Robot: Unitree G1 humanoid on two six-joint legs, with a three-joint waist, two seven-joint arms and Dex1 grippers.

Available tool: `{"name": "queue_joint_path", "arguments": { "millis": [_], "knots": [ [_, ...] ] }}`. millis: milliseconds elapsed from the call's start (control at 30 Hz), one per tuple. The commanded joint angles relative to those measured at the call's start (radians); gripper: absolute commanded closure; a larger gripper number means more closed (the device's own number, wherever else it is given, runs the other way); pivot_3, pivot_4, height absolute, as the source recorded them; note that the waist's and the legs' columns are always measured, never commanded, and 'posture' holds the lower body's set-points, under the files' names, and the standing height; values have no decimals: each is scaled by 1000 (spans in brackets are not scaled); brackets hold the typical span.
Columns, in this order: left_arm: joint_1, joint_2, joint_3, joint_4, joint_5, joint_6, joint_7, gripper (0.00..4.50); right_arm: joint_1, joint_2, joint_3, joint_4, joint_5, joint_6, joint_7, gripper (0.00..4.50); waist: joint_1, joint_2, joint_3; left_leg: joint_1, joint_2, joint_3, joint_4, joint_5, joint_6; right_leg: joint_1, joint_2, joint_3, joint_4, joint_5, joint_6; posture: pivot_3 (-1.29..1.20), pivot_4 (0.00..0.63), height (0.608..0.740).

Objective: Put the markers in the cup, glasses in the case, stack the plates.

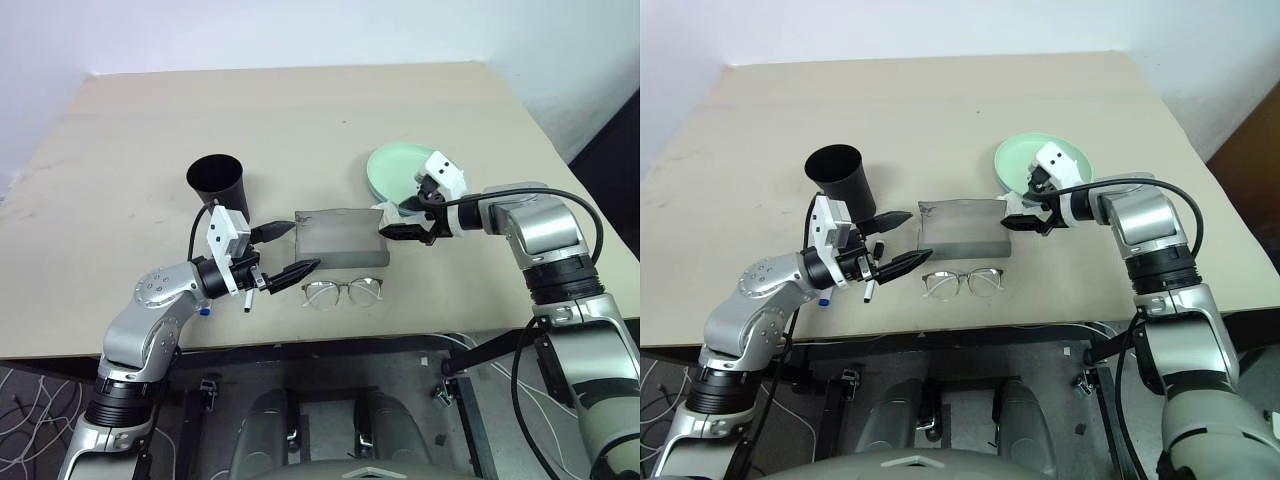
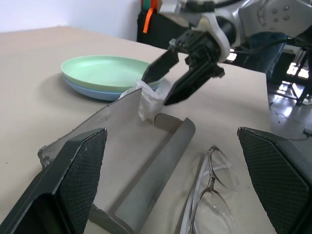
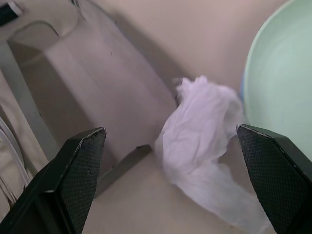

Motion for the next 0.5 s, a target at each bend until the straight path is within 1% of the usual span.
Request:
{"name": "queue_joint_path", "arguments": {
  "millis": [33, 200, 400, 433, 500],
  "knots": [
    [-5, 6, 12, -35, -9, -5, 6, 0, -15, -1, 1, 12, -7, -8, -18, 531, 1, 0, 0, 0, 0, 0, 0, 0, 0, 0, 0, 0, 0, 0, 0, 0, 150, 701],
    [-1, 6, 11, -38, -11, -5, 11, 0, -30, 6, 8, 54, -18, -24, -46, 2201, 1, 0, 0, 0, 0, 0, 0, 0, 0, 0, 0, 0, 0, 0, 0, 0, 150, 701],
    [4, 6, 10, -39, -12, -5, 15, 0, -35, -7, 5, 44, -8, -27, -36, 4288, 0, 0, 0, 0, 0, 0, 0, 0, 0, 0, 0, 0, 0, 1, 1, 0, 150, 701],
    [4, 7, 10, -39, -12, -6, 15, 0, -36, -11, 3, 41, -8, -27, -36, 4461, 1, 0, 0, 0, 0, 0, 0, 0, 0, 0, 0, 0, 0, 1, 2, 0, 150, 701],
    [4, 5, 9, -37, -11, -6, 16, 0, -38, -19, -3, 39, -5, -28, -32, 4461, 1, 0, 0, 0, 0, 0, 0, 0, 0, 0, 0, 0, 0, 1, 2, 0, 150, 701]
  ]
}}
